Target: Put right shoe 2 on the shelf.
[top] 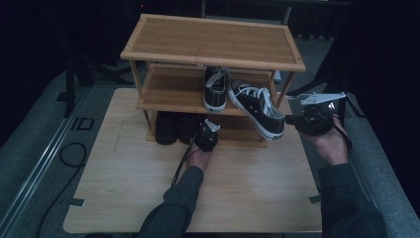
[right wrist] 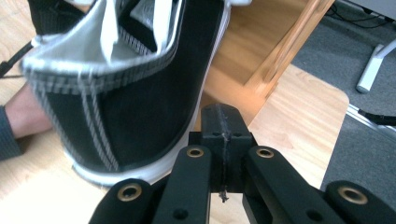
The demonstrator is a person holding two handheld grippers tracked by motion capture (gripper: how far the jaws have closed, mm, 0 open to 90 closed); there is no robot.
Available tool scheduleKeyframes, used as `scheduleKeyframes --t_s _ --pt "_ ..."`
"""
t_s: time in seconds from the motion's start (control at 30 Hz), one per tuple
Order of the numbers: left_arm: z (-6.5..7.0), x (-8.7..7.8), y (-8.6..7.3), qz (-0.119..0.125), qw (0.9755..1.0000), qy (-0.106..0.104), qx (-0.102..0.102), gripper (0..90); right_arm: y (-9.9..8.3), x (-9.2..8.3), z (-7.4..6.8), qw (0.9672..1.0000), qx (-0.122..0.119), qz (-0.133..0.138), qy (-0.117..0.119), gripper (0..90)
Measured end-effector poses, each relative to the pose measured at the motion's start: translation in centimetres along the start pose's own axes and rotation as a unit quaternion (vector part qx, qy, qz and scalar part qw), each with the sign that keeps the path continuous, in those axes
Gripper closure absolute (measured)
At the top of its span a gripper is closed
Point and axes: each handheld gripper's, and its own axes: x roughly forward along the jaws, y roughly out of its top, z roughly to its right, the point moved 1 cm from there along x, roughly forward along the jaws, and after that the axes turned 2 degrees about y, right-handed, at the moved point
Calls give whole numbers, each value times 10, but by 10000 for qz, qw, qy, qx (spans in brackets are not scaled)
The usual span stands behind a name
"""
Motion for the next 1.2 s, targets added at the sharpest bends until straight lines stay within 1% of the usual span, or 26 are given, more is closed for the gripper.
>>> scheduleKeyframes --t_s 0.03,0.1,0.17,0.2,0.23,0.33,0.37,0.57,0.63,0.83,0.87,1.0,1.07,1.2 --pt "0 0 0 -1 10000 1 2 898 0 0 0 10000 0 0 0 900" --pt "0 0 0 -1 10000 1 3 898 -9 -3 -3 10000 6 -2 40 900" --pt "0 0 0 -3 10000 1 3 898 -12 -5 -4 10000 3 5 48 900" --pt "0 0 0 -2 10000 3 9 898 -17 -7 -8 10000 -19 8 93 900" --pt "0 0 0 -2 10000 3 10 898 -17 -7 -8 10000 -19 8 93 900" --pt "0 0 0 -2 10000 6 26 898 -24 -11 -14 9999 -42 28 113 900" --pt "0 0 0 -4 10000 5 24 898 -28 -12 -18 9999 -87 18 125 900" --pt "0 0 0 -3 10000 -5 4 898 -34 -14 -25 9997 -139 -21 208 900" --pt "0 0 0 -2 10000 -4 4 898 -35 -17 -31 9994 -213 -2 257 900" --pt "0 0 0 -1 10000 -12 -10 898 -34 -18 -37 9989 -289 19 367 900" --pt "0 0 0 -2 10000 -9 -6 898 -33 -18 -37 9988 -252 31 421 900" --pt "0 0 0 -2 10000 -5 0 898 -31 -20 -36 9988 -213 127 431 900" --pt "0 0 0 -2 10000 -6 -1 898 -31 -19 -36 9987 -205 114 449 900" --pt "0 0 0 -11 10000 6 15 899 -31 -18 -39 9985 -184 172 487 900"
